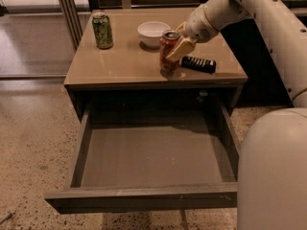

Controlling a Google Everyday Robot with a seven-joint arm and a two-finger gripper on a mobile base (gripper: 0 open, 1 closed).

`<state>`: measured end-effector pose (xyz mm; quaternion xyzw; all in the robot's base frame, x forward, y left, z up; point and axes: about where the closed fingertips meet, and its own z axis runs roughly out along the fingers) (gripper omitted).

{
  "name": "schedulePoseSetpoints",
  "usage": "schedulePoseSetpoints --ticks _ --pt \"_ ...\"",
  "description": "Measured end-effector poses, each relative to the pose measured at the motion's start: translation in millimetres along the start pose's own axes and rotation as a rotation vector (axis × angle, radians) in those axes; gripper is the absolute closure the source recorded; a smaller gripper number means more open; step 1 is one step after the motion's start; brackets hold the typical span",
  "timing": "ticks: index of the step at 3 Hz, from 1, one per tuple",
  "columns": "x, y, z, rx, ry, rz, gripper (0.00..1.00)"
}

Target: Place coke can into top drawer

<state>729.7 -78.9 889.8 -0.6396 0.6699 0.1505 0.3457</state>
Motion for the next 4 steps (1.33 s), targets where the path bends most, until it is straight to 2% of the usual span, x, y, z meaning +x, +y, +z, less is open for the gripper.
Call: schedulePoseSetpoints --ticks 1,2,3,4 --pt "-4 35 -19 -0.005 -0.019 -0.028 1.00" --pt "-10 78 -42 0.014 -0.045 -0.006 1.00" --pt "-11 137 -49 -0.044 -0.057 0.070 1.00" --pt "-2 150 -37 -0.078 -0.042 0.082 1.00"
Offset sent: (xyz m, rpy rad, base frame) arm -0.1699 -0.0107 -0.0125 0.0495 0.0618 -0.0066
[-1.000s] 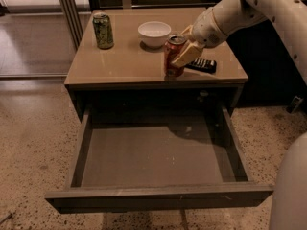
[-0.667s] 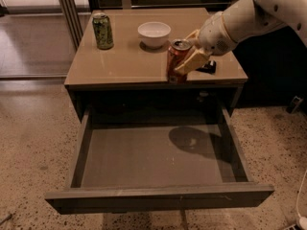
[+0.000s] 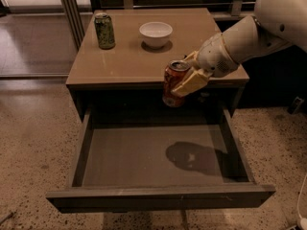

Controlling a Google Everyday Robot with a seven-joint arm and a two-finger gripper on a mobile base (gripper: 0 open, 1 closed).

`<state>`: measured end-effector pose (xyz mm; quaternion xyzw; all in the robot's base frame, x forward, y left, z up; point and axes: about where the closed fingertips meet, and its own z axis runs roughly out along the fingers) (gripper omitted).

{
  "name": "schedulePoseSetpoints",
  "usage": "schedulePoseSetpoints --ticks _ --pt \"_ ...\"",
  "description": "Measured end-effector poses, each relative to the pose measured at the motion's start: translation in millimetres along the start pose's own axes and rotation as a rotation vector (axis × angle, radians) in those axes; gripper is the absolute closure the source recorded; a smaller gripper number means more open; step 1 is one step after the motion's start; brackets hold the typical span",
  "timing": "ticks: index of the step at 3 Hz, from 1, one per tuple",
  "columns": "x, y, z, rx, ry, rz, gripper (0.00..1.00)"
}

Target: Place coke can into top drawer

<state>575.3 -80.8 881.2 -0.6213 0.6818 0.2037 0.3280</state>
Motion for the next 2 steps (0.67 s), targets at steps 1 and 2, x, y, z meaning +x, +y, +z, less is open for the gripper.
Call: schedulePoseSetpoints --ticks 1,2 --pt "7 3 3 0.006 0.007 -0.003 1.00" --pt "31 26 19 -0.007 0.015 0.036 1.00"
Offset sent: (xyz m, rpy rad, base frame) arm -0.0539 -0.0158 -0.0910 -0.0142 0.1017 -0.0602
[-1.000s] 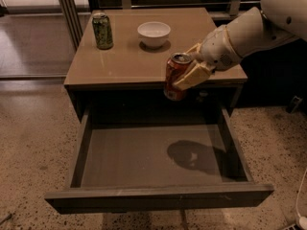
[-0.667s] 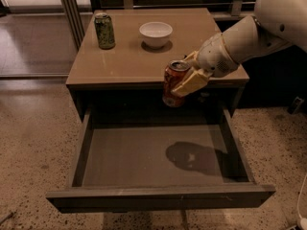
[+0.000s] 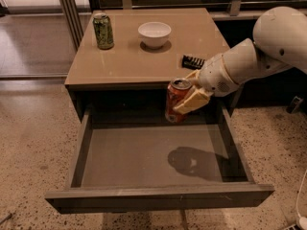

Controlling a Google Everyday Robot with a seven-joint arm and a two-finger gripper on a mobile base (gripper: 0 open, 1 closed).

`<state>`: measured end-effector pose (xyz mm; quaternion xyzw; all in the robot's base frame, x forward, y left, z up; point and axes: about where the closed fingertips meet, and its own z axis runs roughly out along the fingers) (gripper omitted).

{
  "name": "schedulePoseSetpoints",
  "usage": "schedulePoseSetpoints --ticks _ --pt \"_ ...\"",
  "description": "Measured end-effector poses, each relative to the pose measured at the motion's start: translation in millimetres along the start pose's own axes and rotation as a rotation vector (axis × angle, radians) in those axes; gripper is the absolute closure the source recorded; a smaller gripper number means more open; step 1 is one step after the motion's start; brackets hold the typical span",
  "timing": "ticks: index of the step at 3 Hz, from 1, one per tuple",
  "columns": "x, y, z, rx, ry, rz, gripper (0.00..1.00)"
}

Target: Place coke can into top drawer

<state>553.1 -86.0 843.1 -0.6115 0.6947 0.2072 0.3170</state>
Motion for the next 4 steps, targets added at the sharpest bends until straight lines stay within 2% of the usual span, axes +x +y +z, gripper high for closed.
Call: schedulePoseSetpoints --ticks 1,2,3,4 --pt "32 27 26 -0.022 0.005 0.034 1.00" --pt "60 46 53 -0.042 -0.005 0.044 1.00" --pt "85 50 76 -0.047 -0.021 0.030 1.00" --pt "106 44 95 -0.034 -0.022 -0.023 1.00"
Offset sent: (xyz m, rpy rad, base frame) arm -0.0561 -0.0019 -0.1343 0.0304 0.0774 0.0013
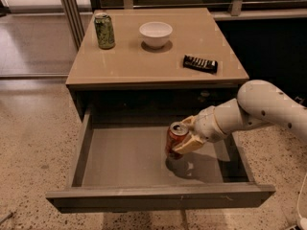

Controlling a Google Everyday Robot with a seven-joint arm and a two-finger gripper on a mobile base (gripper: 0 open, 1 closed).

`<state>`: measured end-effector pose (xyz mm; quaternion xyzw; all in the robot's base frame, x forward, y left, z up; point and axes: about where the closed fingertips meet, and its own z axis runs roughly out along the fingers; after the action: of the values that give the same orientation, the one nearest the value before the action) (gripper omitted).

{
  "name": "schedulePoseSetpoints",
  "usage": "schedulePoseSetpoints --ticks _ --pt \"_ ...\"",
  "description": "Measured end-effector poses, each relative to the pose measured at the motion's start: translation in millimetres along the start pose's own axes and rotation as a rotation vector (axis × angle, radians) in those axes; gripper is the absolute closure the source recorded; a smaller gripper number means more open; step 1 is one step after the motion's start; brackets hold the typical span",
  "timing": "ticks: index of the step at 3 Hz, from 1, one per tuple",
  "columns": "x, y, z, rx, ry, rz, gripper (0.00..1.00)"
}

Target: Place coke can into top drawer

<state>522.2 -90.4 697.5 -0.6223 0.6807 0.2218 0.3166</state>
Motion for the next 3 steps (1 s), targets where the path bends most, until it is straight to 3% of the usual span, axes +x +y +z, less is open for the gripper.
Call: schedulePoseSetpoints --ticks 1,3 --pt "1 0 1 0.000 -0.001 -0.006 1.00" --pt "12 -9 1 0.058 0.102 -0.093 1.00"
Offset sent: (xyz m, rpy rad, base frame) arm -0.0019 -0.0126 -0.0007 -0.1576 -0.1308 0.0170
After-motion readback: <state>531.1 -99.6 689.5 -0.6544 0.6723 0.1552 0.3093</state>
